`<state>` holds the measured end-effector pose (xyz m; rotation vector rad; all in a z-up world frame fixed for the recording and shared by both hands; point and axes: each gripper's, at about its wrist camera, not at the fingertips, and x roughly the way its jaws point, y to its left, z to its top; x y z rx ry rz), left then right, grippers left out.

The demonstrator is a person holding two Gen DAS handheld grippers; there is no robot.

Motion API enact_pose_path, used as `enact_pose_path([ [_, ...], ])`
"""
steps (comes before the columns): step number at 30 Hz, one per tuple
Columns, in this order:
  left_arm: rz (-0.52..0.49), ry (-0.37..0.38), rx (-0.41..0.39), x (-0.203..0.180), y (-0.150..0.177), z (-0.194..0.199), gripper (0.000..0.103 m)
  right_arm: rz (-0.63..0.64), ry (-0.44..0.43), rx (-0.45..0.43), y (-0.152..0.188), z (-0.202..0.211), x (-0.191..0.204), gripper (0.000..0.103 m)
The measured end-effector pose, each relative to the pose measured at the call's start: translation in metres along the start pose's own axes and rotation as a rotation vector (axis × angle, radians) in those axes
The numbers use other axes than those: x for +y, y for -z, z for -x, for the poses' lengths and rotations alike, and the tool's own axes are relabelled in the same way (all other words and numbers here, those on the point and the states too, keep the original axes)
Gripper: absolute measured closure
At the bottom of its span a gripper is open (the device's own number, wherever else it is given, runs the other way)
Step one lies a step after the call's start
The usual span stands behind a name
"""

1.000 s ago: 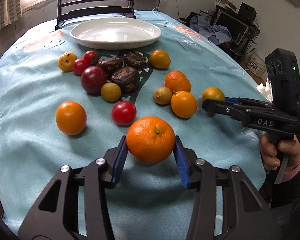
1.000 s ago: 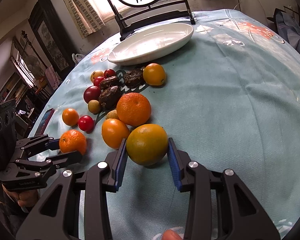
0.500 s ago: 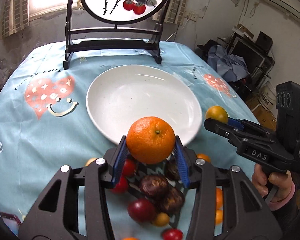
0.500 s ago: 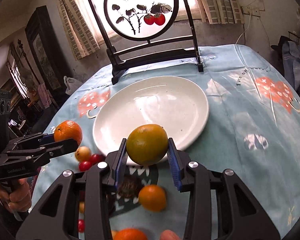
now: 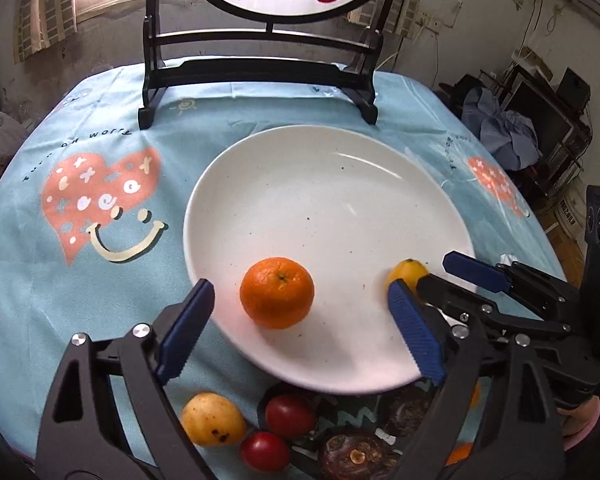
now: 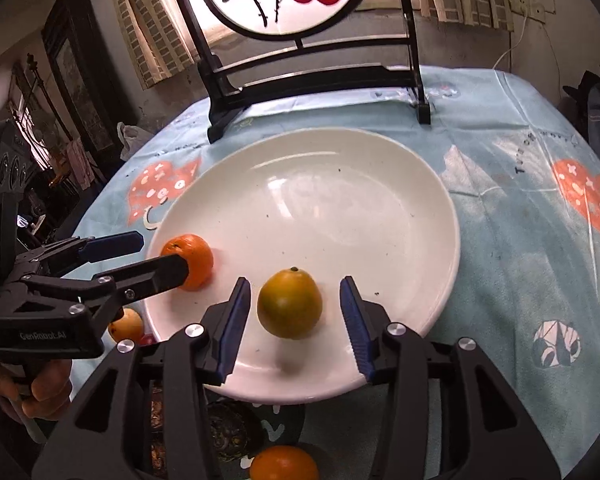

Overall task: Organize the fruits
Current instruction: 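Carry both fruits onto the white plate and open both tools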

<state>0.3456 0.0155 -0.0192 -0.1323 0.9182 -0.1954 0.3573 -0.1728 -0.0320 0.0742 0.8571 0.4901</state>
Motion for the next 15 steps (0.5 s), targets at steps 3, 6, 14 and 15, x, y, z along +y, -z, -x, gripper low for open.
enact_pose_path([
  [3, 0.030, 0.027, -0.029, 0.001, 0.011, 0.030, 0.011, -0.002, 0.008, -0.077, 0.004, 0.031, 0.010, 0.048],
  [6, 0.035, 0.020, -0.085, 0.003, 0.038, 0.065, 0.007, -0.019, -0.020, -0.144, 0.023, 0.068, 0.020, 0.048],
  [14, -0.016, -0.027, -0.104, 0.019, 0.144, 0.122, 0.004, -0.032, -0.025, -0.161, 0.125, 0.129, 0.044, 0.048],
  [15, -0.028, -0.047, -0.109, 0.019, 0.156, 0.125, 0.004, -0.023, -0.009, -0.145, 0.137, 0.131, 0.048, 0.048],
])
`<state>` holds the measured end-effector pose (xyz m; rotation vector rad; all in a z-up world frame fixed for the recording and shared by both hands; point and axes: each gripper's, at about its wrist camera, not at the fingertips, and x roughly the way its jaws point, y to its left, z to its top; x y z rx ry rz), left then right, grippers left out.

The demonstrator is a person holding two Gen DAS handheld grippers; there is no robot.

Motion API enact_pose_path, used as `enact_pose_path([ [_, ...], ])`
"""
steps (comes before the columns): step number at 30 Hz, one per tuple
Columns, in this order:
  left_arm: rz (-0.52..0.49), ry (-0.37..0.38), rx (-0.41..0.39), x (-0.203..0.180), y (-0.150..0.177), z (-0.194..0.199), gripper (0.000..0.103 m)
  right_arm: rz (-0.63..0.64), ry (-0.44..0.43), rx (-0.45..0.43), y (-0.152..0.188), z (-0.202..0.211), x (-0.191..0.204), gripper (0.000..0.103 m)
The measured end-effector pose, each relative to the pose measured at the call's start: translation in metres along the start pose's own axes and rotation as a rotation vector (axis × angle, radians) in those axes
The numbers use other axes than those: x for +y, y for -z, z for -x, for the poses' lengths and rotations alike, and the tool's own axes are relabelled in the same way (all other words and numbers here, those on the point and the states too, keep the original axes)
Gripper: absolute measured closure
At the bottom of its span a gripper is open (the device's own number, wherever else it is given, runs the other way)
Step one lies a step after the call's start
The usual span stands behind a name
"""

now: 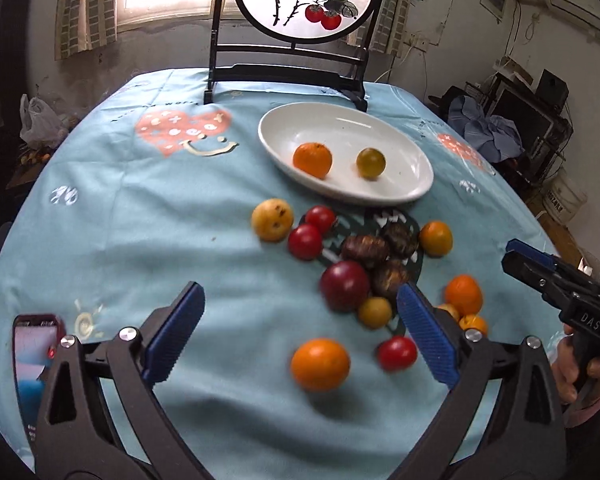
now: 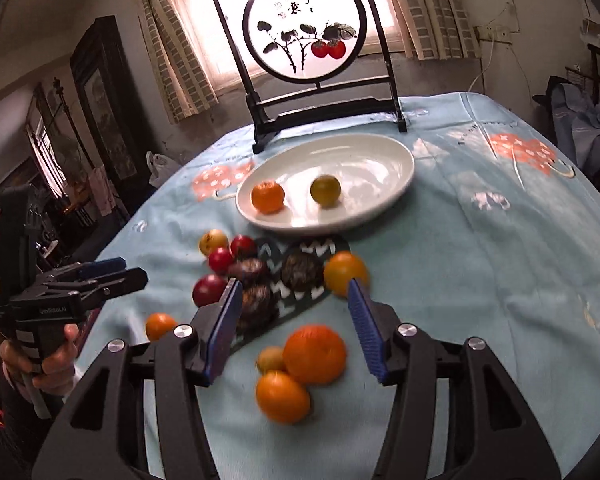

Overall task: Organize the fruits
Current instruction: 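Carry both fruits onto the white plate and open both tools, then grasp an orange with the right tool while the left tool grasps another orange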

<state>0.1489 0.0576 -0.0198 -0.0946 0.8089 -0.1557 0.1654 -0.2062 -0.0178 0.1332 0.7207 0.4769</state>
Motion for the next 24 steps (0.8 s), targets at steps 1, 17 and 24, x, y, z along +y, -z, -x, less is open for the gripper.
enact_pose_path([
  [1, -0.011, -0.010, 0.000, 0.002, 0.010, 0.003, 0.004, 0.015, 0.005, 0.023, 0.011, 0.001, 0.005, 0.048],
  [17, -0.060, -0.007, -0.003, 0.006, 0.054, 0.009, 0.004, 0.041, 0.078, 0.189, 0.051, -0.026, 0.017, 0.054],
  [24, -0.087, -0.015, -0.001, 0.001, 0.056, 0.008, 0.004, 0.029, 0.060, 0.214, 0.051, -0.031, 0.016, 0.063],
])
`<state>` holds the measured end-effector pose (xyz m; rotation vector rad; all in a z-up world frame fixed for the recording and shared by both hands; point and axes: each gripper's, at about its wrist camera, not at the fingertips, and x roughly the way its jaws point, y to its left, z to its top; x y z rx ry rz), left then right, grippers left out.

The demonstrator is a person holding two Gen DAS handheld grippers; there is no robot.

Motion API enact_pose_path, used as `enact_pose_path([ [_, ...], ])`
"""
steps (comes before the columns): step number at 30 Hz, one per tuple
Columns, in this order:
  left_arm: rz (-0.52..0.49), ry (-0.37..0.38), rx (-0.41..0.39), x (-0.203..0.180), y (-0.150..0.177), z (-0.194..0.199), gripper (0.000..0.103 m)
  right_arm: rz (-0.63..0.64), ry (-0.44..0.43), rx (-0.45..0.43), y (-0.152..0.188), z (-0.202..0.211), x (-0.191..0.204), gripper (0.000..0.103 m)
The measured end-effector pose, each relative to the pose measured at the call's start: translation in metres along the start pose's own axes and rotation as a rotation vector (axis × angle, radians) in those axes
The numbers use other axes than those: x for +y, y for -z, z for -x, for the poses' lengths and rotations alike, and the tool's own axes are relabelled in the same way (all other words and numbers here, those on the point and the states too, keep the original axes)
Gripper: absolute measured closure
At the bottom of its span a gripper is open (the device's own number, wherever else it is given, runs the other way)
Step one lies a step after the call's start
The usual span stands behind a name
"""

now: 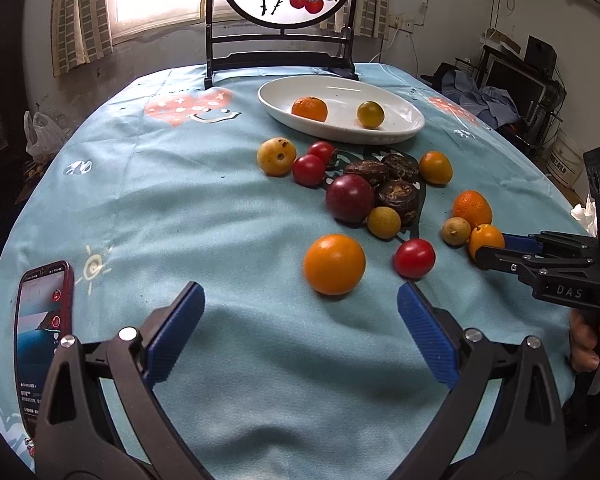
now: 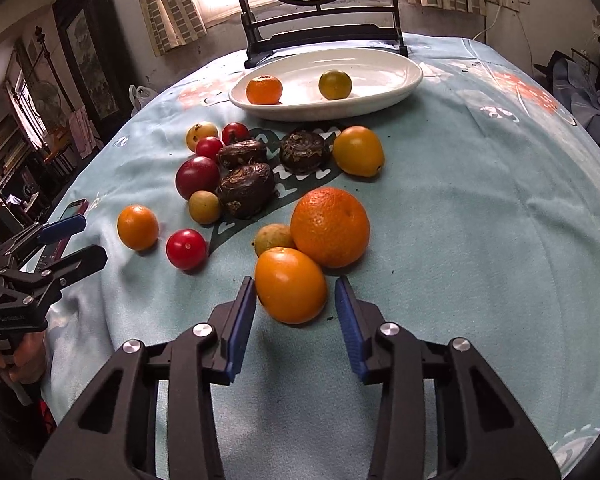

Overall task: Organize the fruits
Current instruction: 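Grasp an orange with the right tool while the left tool grasps another orange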

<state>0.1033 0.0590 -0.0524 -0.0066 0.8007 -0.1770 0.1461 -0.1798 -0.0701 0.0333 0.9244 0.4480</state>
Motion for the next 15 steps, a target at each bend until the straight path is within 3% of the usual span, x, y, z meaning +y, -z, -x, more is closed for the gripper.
enact_pose_path([
  [5, 0.009, 0.007, 0.013, 0.001, -0.001, -0.003, 0.004, -0.034, -0.045, -0.001, 0.000, 0.000, -0.005, 0.067],
  [9, 0.008, 0.026, 0.022, 0.001, -0.002, -0.006, 0.006, -0.054, -0.101, -0.056, 0.001, 0.011, -0.010, 0.067],
  [15, -0.019, 0.024, 0.046, -0.006, -0.013, -0.019, 0.031, -0.055, -0.108, -0.069, 0.001, 0.014, -0.009, 0.067],
])
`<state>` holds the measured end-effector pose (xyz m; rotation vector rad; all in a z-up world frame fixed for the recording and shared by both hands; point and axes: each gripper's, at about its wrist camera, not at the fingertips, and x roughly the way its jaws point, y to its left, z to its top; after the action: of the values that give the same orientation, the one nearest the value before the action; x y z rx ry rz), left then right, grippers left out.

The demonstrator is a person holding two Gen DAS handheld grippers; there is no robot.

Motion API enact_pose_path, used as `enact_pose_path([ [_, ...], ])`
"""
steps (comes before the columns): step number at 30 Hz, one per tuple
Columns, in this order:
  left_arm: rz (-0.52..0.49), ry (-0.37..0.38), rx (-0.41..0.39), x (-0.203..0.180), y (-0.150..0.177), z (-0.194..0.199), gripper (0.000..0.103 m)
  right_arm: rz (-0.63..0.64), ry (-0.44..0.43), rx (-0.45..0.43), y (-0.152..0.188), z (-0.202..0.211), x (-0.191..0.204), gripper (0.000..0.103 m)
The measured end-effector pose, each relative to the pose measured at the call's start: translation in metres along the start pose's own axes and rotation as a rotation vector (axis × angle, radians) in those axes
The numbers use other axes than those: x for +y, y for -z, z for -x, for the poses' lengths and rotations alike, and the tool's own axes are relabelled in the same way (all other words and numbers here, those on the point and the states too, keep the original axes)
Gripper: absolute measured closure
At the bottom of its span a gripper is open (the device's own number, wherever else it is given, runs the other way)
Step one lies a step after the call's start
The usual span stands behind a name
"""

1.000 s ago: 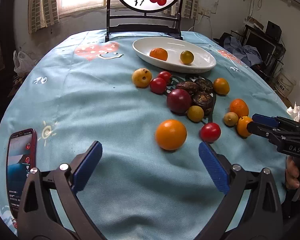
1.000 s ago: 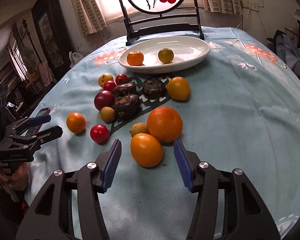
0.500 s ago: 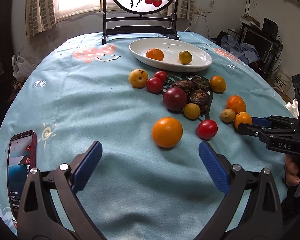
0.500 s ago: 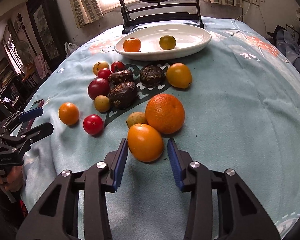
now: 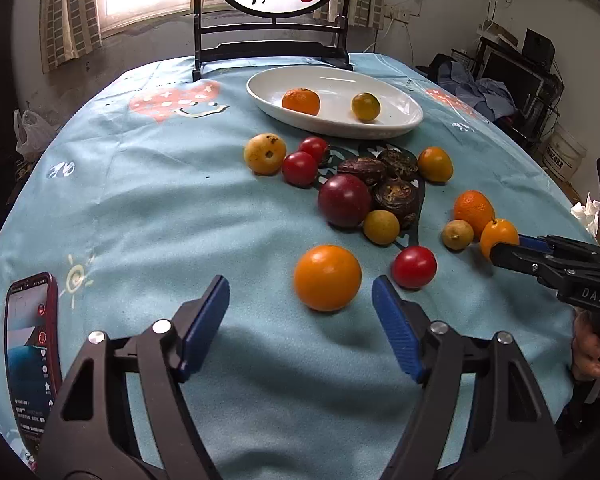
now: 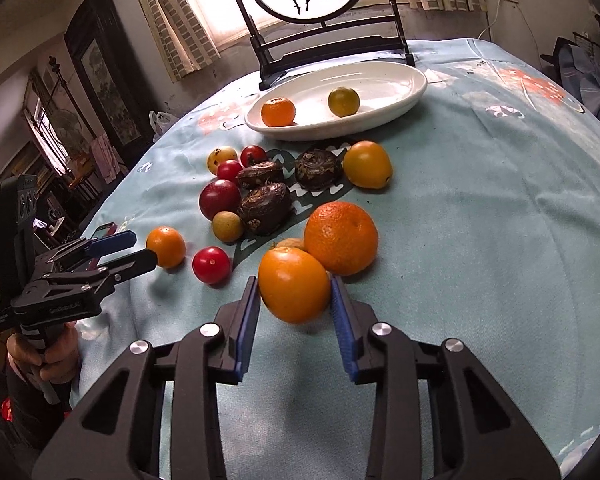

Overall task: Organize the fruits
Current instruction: 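Grasp an orange with the right tool while the left tool grasps another orange, then lower both oranges onto the white plate and open both tools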

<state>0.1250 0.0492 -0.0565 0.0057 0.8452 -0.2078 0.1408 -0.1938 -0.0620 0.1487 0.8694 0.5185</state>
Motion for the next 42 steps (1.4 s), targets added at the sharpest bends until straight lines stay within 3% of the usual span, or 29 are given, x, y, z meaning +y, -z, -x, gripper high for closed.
enact_pose_path([
  [6, -0.026, 0.008, 0.022, -0.009, -0.005, -0.010, 0.039, -0.007, -0.005, 0.007, -0.001, -0.002, -0.002, 0.067],
  [10, -0.015, 0.030, 0.061, -0.010, -0.008, -0.020, 0.055, -0.011, -0.012, 0.005, -0.001, -0.001, -0.003, 0.067],
  [17, -0.003, 0.050, 0.100, -0.010, -0.009, -0.028, 0.064, -0.013, -0.022, 0.007, -0.001, -0.002, -0.003, 0.067],
  [29, 0.030, 0.087, 0.050, -0.011, -0.017, -0.019, 0.064, 0.016, -0.067, -0.042, -0.005, 0.008, 0.001, 0.067],
  [31, 0.032, 0.103, 0.021, -0.013, -0.030, -0.014, 0.064, 0.028, -0.091, -0.081, -0.015, 0.015, 0.004, 0.067],
  [37, 0.044, 0.134, -0.069, -0.026, -0.094, -0.022, 0.064, 0.013, -0.026, -0.209, -0.086, 0.014, -0.013, 0.067],
  [42, 0.051, 0.117, -0.036, -0.040, -0.147, -0.067, 0.064, -0.030, 0.075, -0.202, -0.151, -0.029, -0.045, 0.067],
])
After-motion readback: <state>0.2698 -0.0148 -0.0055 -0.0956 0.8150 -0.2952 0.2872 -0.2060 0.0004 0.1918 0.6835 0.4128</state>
